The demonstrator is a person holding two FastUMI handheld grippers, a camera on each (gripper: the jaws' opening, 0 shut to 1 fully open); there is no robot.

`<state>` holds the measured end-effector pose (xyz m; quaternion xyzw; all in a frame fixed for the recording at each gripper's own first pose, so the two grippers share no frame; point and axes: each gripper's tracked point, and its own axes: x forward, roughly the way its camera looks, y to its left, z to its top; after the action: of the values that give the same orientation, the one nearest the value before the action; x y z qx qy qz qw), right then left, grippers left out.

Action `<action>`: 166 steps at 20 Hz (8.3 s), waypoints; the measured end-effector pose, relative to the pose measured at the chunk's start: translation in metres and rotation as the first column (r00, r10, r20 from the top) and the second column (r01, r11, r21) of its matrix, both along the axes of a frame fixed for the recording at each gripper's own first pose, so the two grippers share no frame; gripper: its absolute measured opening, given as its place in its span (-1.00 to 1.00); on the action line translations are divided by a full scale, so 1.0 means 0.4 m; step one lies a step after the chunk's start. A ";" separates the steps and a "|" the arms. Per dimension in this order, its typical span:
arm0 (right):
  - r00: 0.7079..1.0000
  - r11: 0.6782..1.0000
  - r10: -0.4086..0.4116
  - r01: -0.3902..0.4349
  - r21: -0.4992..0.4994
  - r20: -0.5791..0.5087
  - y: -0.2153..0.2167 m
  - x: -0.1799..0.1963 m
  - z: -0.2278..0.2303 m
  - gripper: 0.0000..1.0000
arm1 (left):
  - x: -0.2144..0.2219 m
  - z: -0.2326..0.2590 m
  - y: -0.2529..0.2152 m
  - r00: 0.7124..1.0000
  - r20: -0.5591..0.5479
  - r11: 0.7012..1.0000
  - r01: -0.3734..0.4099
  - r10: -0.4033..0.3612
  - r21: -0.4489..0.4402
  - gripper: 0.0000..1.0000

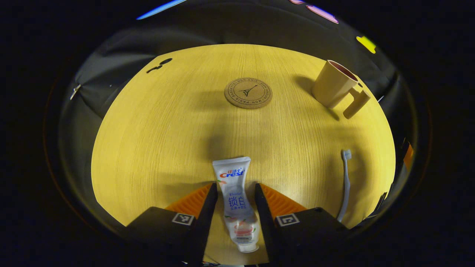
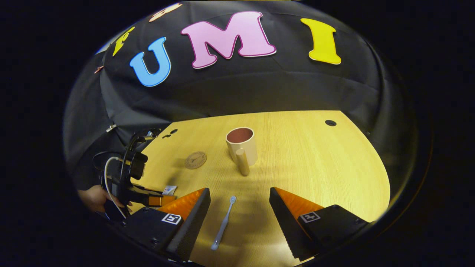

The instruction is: Put the toothbrush and toothpaste on the desktop into the cup, then pick up the cup and place it on the coaster on the desktop.

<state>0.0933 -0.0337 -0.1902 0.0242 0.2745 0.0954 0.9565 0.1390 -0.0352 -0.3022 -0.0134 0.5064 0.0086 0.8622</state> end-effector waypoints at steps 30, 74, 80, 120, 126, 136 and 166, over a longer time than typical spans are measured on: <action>0.903 0.969 -0.183 0.098 -0.229 -0.388 0.088 -0.031 -0.334 -0.58 | 0.007 0.006 -0.004 0.992 0.094 0.996 0.083 -0.079 -0.042 -0.48; 1.000 0.999 -0.021 0.020 0.031 0.010 -0.105 0.153 0.092 -0.90 | 0.447 0.734 -0.516 0.597 0.786 0.857 0.480 -0.163 -0.186 -0.49; 0.998 0.999 -0.047 0.048 0.017 -0.029 -0.148 0.177 0.022 -0.90 | 0.581 0.674 -0.545 0.548 0.828 0.836 0.505 -0.119 -0.214 -0.50; 0.914 0.985 0.040 -0.104 0.137 0.405 0.072 0.490 0.284 -0.91 | 0.069 0.295 -0.024 0.734 0.675 0.990 0.016 0.081 -0.137 0.95; 0.836 0.988 0.080 -0.140 0.069 0.542 0.104 0.545 0.306 -0.91 | 0.065 0.313 0.037 0.705 0.688 0.982 -0.066 0.173 -0.179 0.96; 0.794 0.989 0.042 -0.121 0.090 0.607 0.089 0.555 0.236 -0.90 | 0.093 0.309 0.025 0.683 0.705 0.978 -0.066 0.190 -0.200 0.96; 0.991 0.989 -0.063 0.047 0.139 0.115 0.050 0.385 0.150 0.95 | -0.006 0.433 0.011 0.662 0.743 0.983 0.057 0.093 -0.173 0.95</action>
<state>0.2471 -0.0137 -0.1301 0.0912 0.2089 0.0887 0.9696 0.1364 -0.0309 -0.1289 -0.0992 0.1059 -0.0355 0.9888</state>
